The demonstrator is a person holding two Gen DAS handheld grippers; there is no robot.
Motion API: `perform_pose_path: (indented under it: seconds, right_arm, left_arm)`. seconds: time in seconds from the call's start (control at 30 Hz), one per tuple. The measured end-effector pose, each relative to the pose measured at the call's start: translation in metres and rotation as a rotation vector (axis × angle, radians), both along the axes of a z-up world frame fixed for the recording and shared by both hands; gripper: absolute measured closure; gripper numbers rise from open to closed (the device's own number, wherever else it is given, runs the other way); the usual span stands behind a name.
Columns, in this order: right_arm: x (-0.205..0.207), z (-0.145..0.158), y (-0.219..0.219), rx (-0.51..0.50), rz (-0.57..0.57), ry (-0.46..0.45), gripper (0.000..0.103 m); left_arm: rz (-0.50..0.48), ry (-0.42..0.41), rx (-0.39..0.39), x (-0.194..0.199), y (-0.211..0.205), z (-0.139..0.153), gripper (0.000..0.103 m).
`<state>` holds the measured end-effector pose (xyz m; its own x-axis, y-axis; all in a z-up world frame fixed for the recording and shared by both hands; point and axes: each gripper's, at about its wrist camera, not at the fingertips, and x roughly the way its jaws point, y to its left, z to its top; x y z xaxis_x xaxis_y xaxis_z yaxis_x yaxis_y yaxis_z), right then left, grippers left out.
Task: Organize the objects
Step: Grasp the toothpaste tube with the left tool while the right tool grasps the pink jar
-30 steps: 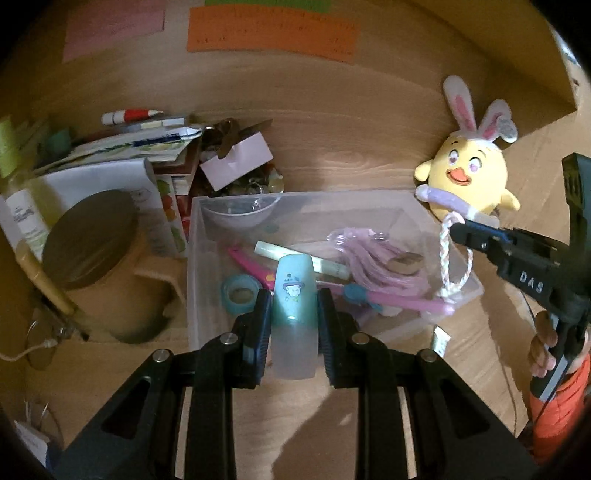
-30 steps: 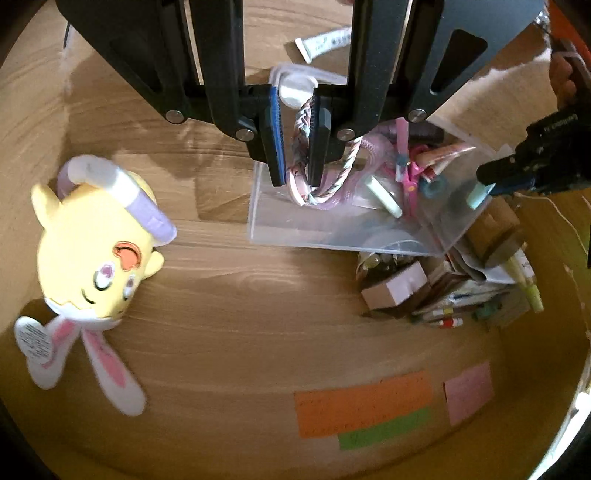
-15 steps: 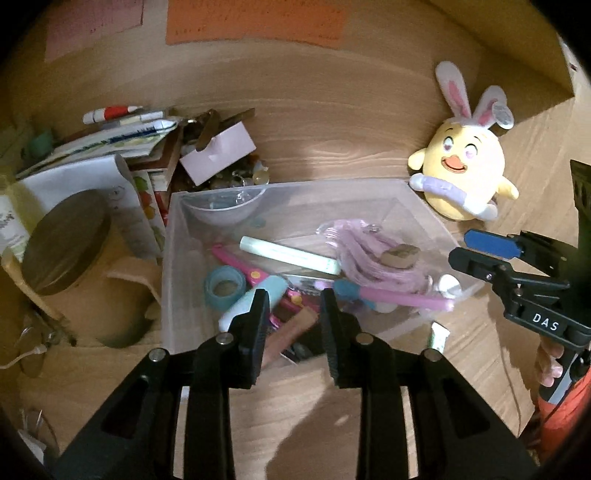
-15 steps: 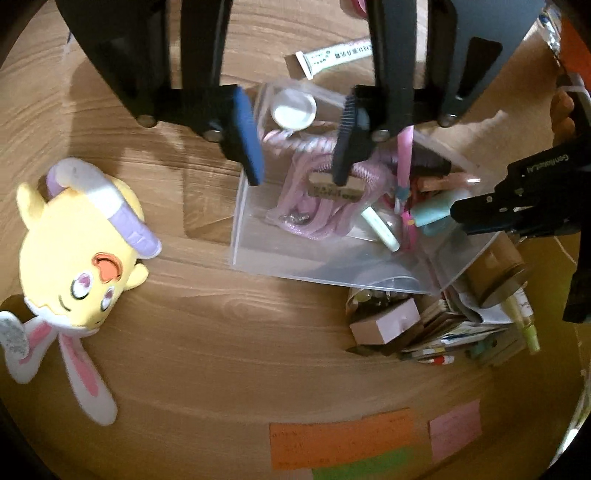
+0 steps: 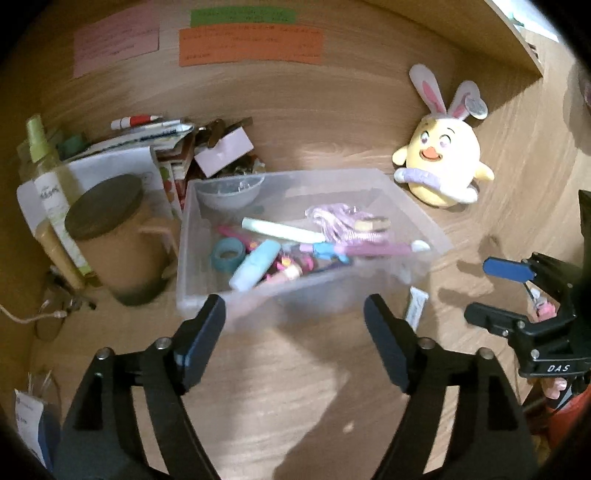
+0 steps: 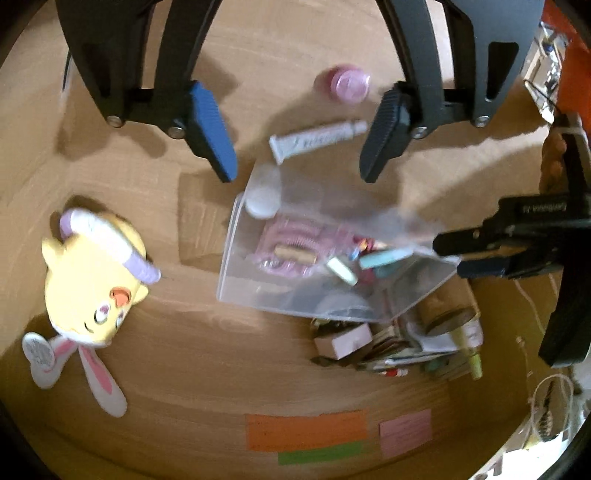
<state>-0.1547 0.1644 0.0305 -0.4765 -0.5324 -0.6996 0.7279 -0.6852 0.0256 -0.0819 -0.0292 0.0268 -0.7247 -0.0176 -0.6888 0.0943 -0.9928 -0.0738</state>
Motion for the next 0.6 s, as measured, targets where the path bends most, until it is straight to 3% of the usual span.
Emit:
perform_pose_path:
  seconds: [0.4,0.43,0.53,0.6]
  right_arm:
    - [0.023,-0.058,-0.003,0.051,0.025,-0.137,0.036]
    - [0.023,-0.060,-0.005,0.051,0.027,-0.139,0.044]
    - [0.024,-0.065,-0.010,0.057,0.042,-0.153,0.070]
    - [0.026,-0.064,-0.011,0.062,0.044,-0.143,0.073]
  left_arm:
    - [-0.018,-0.124,0.071,0.015,0.009,-0.047,0.019]
    - [-0.024,-0.129,0.075,0.013,0.011,-0.048,0.020]
    - [-0.083,-0.157,0.119,0.006,0.022,-0.053,0.037]
    - [-0.106,-0.167,0.129,0.002,0.029,-0.055,0.039]
